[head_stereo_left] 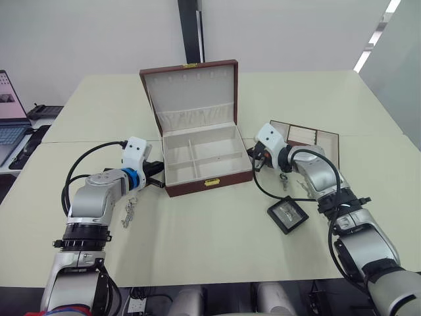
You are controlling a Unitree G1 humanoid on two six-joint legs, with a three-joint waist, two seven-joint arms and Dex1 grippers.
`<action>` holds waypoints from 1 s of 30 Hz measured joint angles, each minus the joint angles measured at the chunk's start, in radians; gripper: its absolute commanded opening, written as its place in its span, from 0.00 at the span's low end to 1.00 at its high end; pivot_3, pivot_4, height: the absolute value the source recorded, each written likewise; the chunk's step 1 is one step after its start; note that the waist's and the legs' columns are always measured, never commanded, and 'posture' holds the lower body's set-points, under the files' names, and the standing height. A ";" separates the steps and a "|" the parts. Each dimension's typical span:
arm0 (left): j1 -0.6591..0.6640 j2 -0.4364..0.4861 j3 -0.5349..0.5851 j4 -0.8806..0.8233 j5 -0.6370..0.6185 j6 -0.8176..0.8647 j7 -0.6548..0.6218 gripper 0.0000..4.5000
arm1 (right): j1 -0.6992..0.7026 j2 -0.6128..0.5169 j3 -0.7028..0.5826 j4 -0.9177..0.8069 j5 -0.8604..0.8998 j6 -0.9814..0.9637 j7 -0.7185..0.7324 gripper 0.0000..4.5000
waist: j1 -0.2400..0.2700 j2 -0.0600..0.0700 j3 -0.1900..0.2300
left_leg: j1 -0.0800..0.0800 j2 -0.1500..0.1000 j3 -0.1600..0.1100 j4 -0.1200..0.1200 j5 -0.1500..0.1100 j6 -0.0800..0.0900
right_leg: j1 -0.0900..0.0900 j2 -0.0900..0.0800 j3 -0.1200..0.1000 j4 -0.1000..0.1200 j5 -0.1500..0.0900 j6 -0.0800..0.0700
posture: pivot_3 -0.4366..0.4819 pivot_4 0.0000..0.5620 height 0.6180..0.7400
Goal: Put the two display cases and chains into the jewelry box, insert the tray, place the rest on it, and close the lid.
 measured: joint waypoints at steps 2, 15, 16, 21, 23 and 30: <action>-0.007 -0.001 -0.001 0.008 0.004 -0.001 -0.008 0.00 | 0.008 0.000 -0.006 -0.016 0.000 0.013 0.000 0.00 | -0.001 0.000 0.000 | 0.000 0.000 0.000 0.000 0.000 0.000 | 0.000 0.000 0.000 0.000 0.000 0.000 | 0.48 0.27 1.00; -0.063 -0.021 -0.028 0.082 0.051 -0.030 -0.058 0.00 | 0.085 -0.007 -0.041 -0.162 -0.001 0.123 0.002 0.00 | 0.003 0.000 0.000 | 0.000 0.000 0.000 0.000 0.000 0.000 | 0.000 0.000 0.000 0.000 0.000 0.000 | 0.48 0.27 1.00; -0.067 -0.022 -0.029 0.088 0.055 -0.033 -0.062 0.00 | 0.088 -0.008 -0.042 -0.172 -0.001 0.131 0.002 0.00 | 0.003 0.000 0.000 | 0.000 0.000 0.000 0.000 0.000 0.000 | 0.000 0.000 0.000 0.000 0.000 0.000 | 0.48 0.27 1.00; -0.090 -0.031 -0.037 0.127 0.078 -0.062 -0.083 0.00 | 0.110 -0.013 -0.052 -0.219 -0.001 0.168 0.003 0.00 | 0.006 0.000 0.000 | 0.000 0.000 0.000 0.000 0.000 0.000 | 0.000 0.000 0.000 0.000 0.000 0.000 | 0.48 0.27 1.00; -0.098 -0.032 -0.037 0.143 0.086 -0.075 -0.088 0.00 | 0.116 -0.014 -0.055 -0.238 -0.001 0.187 0.005 0.00 | 0.007 0.000 0.000 | 0.000 0.000 0.000 0.000 0.000 0.000 | 0.000 0.000 0.000 0.000 0.000 0.000 | 0.48 0.27 1.00; -0.109 -0.032 -0.037 0.168 0.105 -0.096 -0.130 0.00 | 0.151 -0.023 -0.067 -0.322 0.000 0.261 0.032 0.00 | 0.006 0.000 0.000 | 0.000 0.000 0.000 0.000 0.000 0.000 | 0.000 0.000 0.000 0.000 0.000 0.000 | 0.48 0.27 1.00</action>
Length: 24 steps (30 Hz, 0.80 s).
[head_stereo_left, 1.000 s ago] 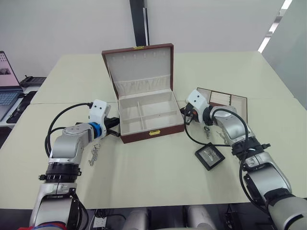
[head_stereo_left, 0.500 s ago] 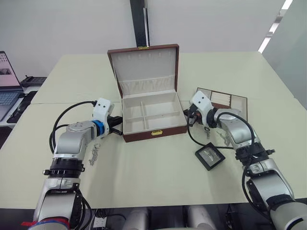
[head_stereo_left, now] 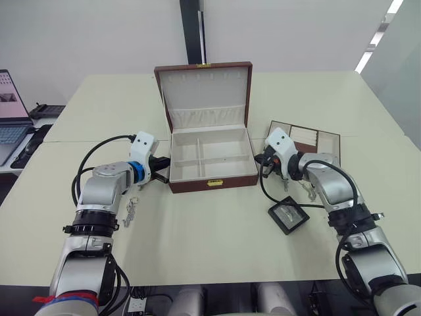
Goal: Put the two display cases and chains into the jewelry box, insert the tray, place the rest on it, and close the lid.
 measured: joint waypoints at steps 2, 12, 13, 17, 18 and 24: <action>-0.005 0.000 0.001 0.011 0.004 -0.003 -0.012 0.00 | 0.006 -0.003 -0.003 -0.020 0.000 0.023 0.014 0.00 | 0.000 0.000 0.000 | 0.000 0.000 0.000 0.000 0.000 0.000 | 0.000 0.000 0.000 0.000 0.000 0.000 | 0.48 0.27 1.00; -0.020 0.000 0.001 0.047 0.034 -0.045 -0.055 0.00 | 0.027 -0.017 -0.005 -0.083 0.000 0.086 0.043 0.00 | 0.000 0.000 0.000 | 0.000 0.000 0.000 0.000 0.000 0.000 | 0.000 0.000 0.000 0.000 0.000 0.000 | 0.48 0.27 1.00; -0.028 0.000 0.001 0.061 0.042 -0.051 -0.064 0.00 | 0.031 -0.018 -0.005 -0.091 0.000 0.094 0.046 0.00 | 0.000 0.000 0.000 | 0.000 0.000 0.000 0.000 0.000 0.000 | 0.000 0.000 0.000 0.000 0.000 0.000 | 0.48 0.27 1.00; -0.044 -0.001 0.001 0.093 0.055 -0.071 -0.079 0.00 | 0.036 -0.019 -0.006 -0.102 0.000 0.104 0.054 0.00 | 0.000 0.000 0.000 | 0.000 0.000 0.000 0.000 0.000 0.000 | 0.000 0.000 0.000 0.000 0.000 0.000 | 0.48 0.27 1.00; -0.047 -0.001 0.001 0.100 0.058 -0.076 -0.083 0.00 | 0.036 -0.019 -0.006 -0.102 0.000 0.105 0.055 0.00 | 0.000 0.000 0.000 | 0.001 0.000 0.000 0.000 0.000 0.000 | 0.000 0.000 0.000 0.000 0.000 0.000 | 0.48 0.27 1.00; -0.068 -0.003 0.001 0.145 0.079 -0.113 -0.104 0.00 | 0.037 -0.020 -0.006 -0.102 0.000 0.105 0.058 0.00 | 0.000 0.000 -0.001 | 0.001 0.000 0.000 0.000 0.000 0.000 | 0.001 0.000 0.000 0.000 0.000 0.000 | 0.48 0.27 1.00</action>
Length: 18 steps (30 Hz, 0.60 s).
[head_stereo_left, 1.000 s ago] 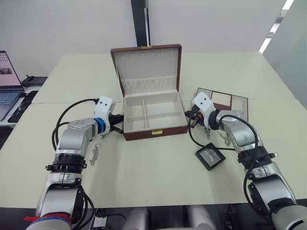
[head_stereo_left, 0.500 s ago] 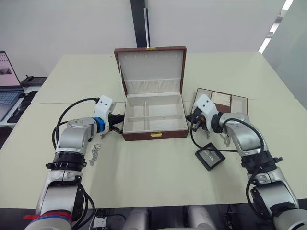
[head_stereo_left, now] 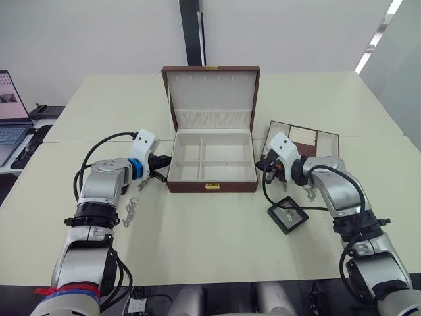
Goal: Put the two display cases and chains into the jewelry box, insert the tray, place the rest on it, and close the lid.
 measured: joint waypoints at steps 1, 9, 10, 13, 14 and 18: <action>0.000 0.000 0.000 0.000 0.001 -0.003 -0.002 0.00 | 0.000 0.000 0.000 0.000 0.000 -0.001 0.000 0.00 | 0.000 0.000 0.000 | 0.000 0.000 0.000 0.000 0.000 0.000 | 0.000 0.000 0.000 0.000 0.000 0.000 | 0.48 0.27 1.00; 0.006 -0.001 0.012 -0.003 0.002 -0.014 0.009 0.00 | 0.021 0.007 -0.019 -0.012 0.009 -0.006 -0.002 0.00 | 0.000 0.000 0.000 | 0.000 0.000 0.000 0.000 0.000 0.000 | 0.000 0.000 0.000 0.000 0.000 0.000 | 0.48 0.27 1.00; 0.006 -0.001 0.013 -0.003 0.002 -0.014 0.015 0.00 | 0.030 0.009 -0.024 -0.021 0.012 -0.005 -0.004 0.00 | 0.000 0.000 0.000 | 0.000 0.000 0.000 0.000 0.000 0.000 | 0.000 0.000 0.000 0.000 0.000 0.000 | 0.48 0.27 1.00; 0.010 0.000 0.020 -0.005 0.002 -0.018 0.024 0.00 | 0.051 0.016 -0.040 -0.042 0.032 0.007 -0.011 0.00 | 0.000 0.000 0.000 | 0.000 0.000 0.000 0.000 0.000 0.000 | 0.000 0.000 0.000 0.000 0.000 0.000 | 0.48 0.27 1.00; 0.012 0.000 0.023 -0.005 0.002 -0.020 0.025 0.00 | 0.056 0.020 -0.043 -0.052 0.037 0.018 -0.020 0.00 | 0.000 0.000 0.000 | 0.000 0.000 0.000 0.000 0.000 0.000 | 0.000 0.000 0.000 0.000 0.000 0.000 | 0.48 0.27 1.00; 0.017 0.000 0.033 -0.006 0.001 -0.031 0.035 0.00 | 0.083 0.025 -0.050 -0.091 0.044 0.034 -0.042 0.00 | 0.000 0.000 0.000 | 0.000 0.000 0.000 0.000 0.000 0.000 | 0.000 0.000 0.000 0.000 0.000 0.000 | 0.48 0.27 1.00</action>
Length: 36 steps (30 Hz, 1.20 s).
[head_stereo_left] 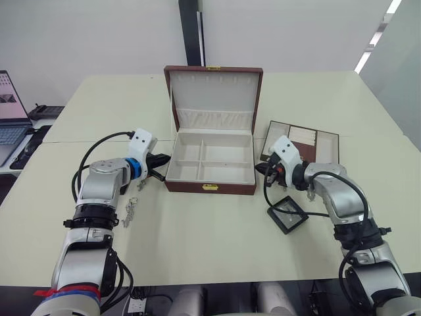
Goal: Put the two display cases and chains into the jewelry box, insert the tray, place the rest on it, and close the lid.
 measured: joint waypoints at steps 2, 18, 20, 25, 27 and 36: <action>0.002 0.001 0.004 -0.002 0.000 0.000 0.005 0.00 | 0.006 0.002 -0.005 -0.004 0.004 0.000 -0.007 0.00 | 0.000 0.000 0.000 | 0.000 0.000 0.000 0.000 0.000 0.000 | 0.000 0.000 0.000 0.000 0.000 0.000 | 0.48 0.27 1.00; 0.044 -0.005 0.012 -0.082 -0.016 0.039 0.009 0.00 | 0.008 0.006 -0.011 0.008 0.032 -0.020 -0.065 0.00 | 0.000 0.000 0.000 | 0.000 0.000 0.000 0.000 0.000 0.000 | -0.001 0.000 0.000 0.000 0.000 0.000 | 0.48 0.27 1.00; 0.044 -0.003 0.014 -0.082 -0.017 0.039 0.009 0.00 | 0.008 -0.001 -0.012 0.008 0.034 -0.022 -0.064 0.00 | 0.000 0.000 0.000 | 0.000 0.000 0.000 0.000 0.000 0.000 | -0.001 0.000 0.000 0.000 0.000 0.000 | 0.48 0.27 1.00; 0.044 0.002 0.014 -0.077 -0.019 0.029 0.009 0.00 | 0.008 -0.021 -0.014 0.008 0.053 -0.022 -0.061 0.00 | 0.000 0.000 0.000 | 0.000 0.000 0.000 0.000 0.000 0.000 | -0.001 0.000 0.000 0.000 0.000 0.000 | 0.48 0.27 1.00; 0.044 0.006 0.014 -0.068 -0.019 0.017 0.009 0.00 | 0.008 -0.030 -0.014 0.003 0.069 -0.023 -0.057 0.00 | 0.000 0.000 0.000 | 0.000 0.000 0.000 0.000 0.000 0.000 | -0.001 0.000 0.000 0.000 0.000 0.000 | 0.48 0.27 1.00; 0.079 0.100 0.050 -0.012 -0.042 -0.019 -0.001 0.00 | 0.054 -0.085 -0.065 -0.034 0.110 -0.062 -0.073 0.00 | -0.004 0.000 0.000 | -0.001 0.001 0.000 -0.001 0.000 0.000 | -0.001 0.000 0.000 0.000 0.000 0.000 | 0.48 0.27 1.00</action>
